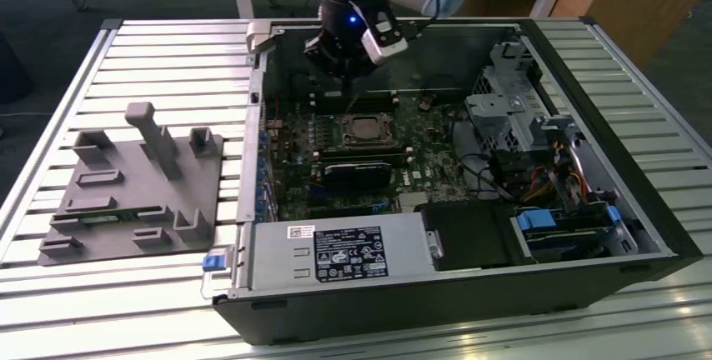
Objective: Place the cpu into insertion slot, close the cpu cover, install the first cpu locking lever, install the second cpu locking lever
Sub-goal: 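Install the first cpu locking lever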
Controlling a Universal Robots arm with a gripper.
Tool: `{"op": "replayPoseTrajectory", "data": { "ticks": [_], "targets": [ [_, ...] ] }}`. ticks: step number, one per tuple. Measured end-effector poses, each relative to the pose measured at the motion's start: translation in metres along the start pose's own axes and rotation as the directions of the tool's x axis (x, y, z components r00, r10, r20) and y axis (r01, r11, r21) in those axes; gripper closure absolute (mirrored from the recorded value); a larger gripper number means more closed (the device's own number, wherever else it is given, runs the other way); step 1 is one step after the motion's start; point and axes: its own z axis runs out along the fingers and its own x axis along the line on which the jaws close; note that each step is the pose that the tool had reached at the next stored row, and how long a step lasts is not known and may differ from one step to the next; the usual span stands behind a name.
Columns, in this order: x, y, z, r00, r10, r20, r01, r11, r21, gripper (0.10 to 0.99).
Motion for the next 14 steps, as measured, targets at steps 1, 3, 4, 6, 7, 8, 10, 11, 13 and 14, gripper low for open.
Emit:
{"op": "replayPoseTrajectory", "data": {
  "ticks": [1,3,4,6,7,8,10,11,13,14],
  "targets": [
    [-0.0038,0.0001,0.0001,1.0000,-0.001,-0.0005,0.001,1.0000,0.000,0.980],
    [-0.0055,0.0001,0.0002,1.0000,-0.001,-0.0007,0.001,1.0000,-0.001,0.980],
    [-0.0055,0.0000,0.0003,1.0000,-0.001,-0.0008,0.001,1.0000,-0.004,0.980],
    [-0.0055,-0.0006,0.0007,1.0000,-0.001,-0.0017,0.001,0.9997,-0.026,0.980],
    [-0.0056,-0.0008,0.0012,1.0000,-0.001,-0.0019,0.001,0.9994,-0.034,0.980],
    [-0.0056,-0.0010,0.0019,1.0000,-0.001,-0.0017,0.001,0.9993,-0.038,0.980],
    [-0.0057,-0.0011,0.0033,1.0000,-0.001,-0.0010,0.001,0.9992,-0.040,0.980],
    [-0.0062,-0.0011,0.0039,1.0000,-0.005,-0.0012,0.005,0.9992,-0.040,0.980],
    [-0.0065,-0.0011,0.0052,0.9996,-0.028,-0.0018,0.028,0.9988,-0.040,0.980],
    [-0.0069,-0.0012,0.0061,0.9993,-0.038,-0.0022,0.038,0.9985,-0.040,0.980]
  ]
}}
